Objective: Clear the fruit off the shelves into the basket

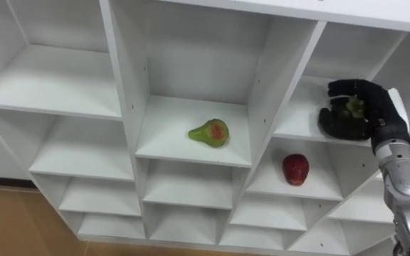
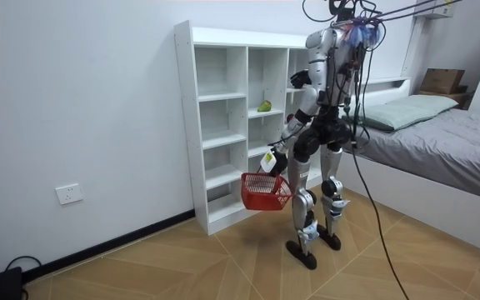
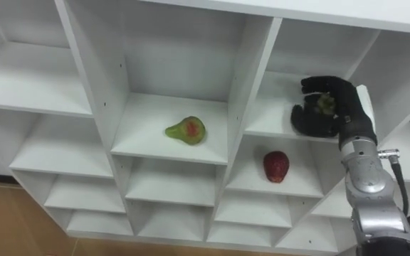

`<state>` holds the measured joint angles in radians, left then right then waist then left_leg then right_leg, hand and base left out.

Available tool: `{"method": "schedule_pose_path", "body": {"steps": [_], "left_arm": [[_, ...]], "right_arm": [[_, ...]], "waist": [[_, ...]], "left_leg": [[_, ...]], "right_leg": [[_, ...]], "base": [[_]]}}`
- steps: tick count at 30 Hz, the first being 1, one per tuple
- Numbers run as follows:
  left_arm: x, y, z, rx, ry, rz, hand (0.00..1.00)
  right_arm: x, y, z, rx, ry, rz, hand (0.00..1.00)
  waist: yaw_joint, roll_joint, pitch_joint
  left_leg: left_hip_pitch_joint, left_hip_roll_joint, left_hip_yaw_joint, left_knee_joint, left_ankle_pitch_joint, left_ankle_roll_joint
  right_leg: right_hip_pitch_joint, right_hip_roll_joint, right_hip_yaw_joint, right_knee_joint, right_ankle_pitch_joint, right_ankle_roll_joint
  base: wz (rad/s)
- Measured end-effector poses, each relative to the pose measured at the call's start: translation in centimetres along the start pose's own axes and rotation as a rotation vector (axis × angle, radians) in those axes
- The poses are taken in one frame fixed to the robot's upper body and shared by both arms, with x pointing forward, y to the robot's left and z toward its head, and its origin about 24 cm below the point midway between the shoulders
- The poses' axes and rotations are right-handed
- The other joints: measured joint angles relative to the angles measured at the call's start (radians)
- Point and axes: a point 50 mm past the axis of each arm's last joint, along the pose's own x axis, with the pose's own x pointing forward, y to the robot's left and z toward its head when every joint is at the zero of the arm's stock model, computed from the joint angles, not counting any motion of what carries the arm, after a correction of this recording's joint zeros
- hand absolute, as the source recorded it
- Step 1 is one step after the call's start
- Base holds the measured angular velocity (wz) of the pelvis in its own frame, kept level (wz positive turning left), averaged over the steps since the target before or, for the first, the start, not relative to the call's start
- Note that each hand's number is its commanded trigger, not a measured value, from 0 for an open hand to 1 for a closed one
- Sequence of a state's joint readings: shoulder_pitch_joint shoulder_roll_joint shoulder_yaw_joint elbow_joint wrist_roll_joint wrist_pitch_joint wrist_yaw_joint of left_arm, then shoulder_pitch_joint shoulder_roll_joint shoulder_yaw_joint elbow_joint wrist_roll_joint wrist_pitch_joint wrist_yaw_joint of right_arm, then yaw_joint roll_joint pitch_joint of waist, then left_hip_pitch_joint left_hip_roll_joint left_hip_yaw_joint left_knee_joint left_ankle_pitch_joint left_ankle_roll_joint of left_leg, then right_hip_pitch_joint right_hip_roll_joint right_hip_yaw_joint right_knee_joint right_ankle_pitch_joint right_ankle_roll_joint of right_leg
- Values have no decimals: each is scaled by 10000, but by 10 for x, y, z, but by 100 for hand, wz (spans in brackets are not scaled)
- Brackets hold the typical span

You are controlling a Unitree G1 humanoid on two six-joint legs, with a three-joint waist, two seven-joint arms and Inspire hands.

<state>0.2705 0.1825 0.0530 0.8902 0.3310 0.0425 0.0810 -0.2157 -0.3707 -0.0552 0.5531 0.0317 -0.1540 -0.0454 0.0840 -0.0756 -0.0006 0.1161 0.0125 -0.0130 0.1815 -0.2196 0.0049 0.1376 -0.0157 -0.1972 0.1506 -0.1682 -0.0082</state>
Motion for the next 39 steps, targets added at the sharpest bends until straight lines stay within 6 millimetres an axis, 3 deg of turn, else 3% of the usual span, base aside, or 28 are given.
{"method": "schedule_pose_path", "body": {"steps": [6,27,39], "left_arm": [[1,2,5,-22,-127,290,100],[3,7,18,-125,-604,609,100],[4,2,26,-433,-899,348,100]], "right_arm": [[0,1,0,43,-47,-38,100],[-1,6,0,28,-19,125,100],[-29,32,19,-231,-1106,1347,100]], "waist": [[42,92,3],[64,-12,-28],[-5,25,-21]], "left_leg": [[2,-2,33,-4,0,0],[12,-3,53,48,1,-1],[-166,18,96,59,1,-1]], "right_leg": [[2,1,7,1,0,0],[31,-1,21,14,1,-2],[-182,6,24,30,17,-20]], "base": [[0],[0],[-1]]}}
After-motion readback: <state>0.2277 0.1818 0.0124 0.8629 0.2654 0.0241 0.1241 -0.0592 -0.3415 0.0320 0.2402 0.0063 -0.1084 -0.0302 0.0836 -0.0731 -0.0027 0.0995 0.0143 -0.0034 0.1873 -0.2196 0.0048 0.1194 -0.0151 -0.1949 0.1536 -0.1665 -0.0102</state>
